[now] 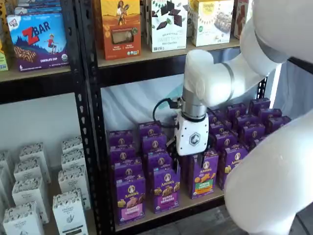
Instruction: Pick up the purple box with a pink patch in the middle, on the bottom shelf, the first box from the left
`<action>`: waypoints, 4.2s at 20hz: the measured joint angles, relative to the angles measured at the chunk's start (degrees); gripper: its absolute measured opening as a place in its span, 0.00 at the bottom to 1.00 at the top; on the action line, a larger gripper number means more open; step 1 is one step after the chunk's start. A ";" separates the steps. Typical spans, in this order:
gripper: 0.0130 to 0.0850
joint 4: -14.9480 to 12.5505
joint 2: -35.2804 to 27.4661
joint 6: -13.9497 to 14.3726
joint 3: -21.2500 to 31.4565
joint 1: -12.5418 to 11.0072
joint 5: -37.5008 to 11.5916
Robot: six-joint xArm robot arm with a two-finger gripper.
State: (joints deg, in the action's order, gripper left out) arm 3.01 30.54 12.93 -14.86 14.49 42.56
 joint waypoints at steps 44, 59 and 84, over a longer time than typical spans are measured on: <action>1.00 6.06 -49.49 1.47 -15.69 8.68 -33.23; 1.00 -5.30 -60.19 9.95 -29.89 5.91 -28.84; 1.00 -11.08 -69.73 14.26 -44.68 4.76 -27.68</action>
State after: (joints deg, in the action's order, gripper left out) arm -8.07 -39.19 27.18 -59.54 19.25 14.88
